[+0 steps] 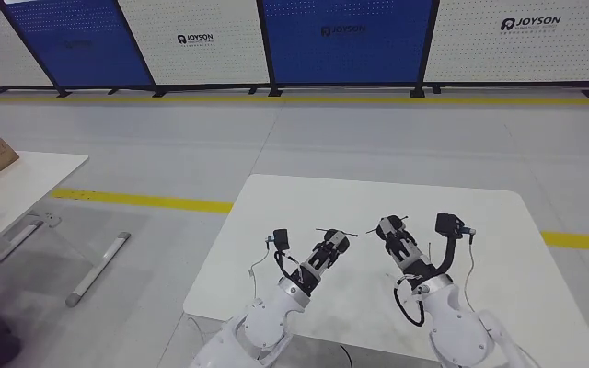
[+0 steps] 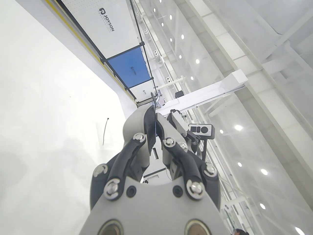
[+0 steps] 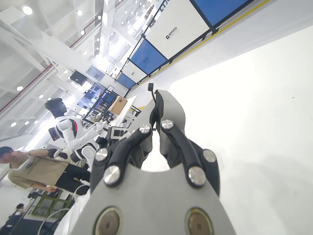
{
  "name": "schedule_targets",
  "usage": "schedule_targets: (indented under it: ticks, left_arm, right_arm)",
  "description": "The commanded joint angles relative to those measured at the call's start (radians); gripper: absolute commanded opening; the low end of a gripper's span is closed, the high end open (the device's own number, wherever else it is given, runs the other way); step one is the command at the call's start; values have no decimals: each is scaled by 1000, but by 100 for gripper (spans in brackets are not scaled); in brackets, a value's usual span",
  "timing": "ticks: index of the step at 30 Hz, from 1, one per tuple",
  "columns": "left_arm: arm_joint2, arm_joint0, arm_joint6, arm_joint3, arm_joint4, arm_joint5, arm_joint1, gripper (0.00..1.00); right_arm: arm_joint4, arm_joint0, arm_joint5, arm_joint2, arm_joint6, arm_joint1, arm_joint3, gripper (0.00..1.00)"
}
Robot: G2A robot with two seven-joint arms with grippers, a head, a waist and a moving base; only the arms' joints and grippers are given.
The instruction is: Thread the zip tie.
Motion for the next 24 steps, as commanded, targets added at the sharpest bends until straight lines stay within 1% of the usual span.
schedule_targets:
  ticks: [1, 6, 8, 10, 20, 24]
  left_arm:
    - [0, 0, 0, 0, 0, 0, 0, 0]
    - [-1, -1, 6, 0, -2, 1, -1, 0]
    - [-2, -7, 42, 1, 13, -3, -4, 0]
    - [9, -10, 66, 7, 34, -7, -7, 0]
    - [9, -10, 66, 7, 34, -7, -7, 0]
    - [9, -10, 66, 7, 34, -7, -7, 0]
  right_arm:
    - [-19, 6, 19, -9, -3, -3, 7, 0]
    - [-19, 6, 19, -9, -3, -3, 7, 0]
    - [-19, 6, 19, -9, -3, -3, 7, 0]
    - [-19, 6, 19, -9, -3, -3, 7, 0]
    - [-19, 6, 19, -9, -3, -3, 7, 0]
    - [4, 14, -12, -18, 15, -11, 8, 0]
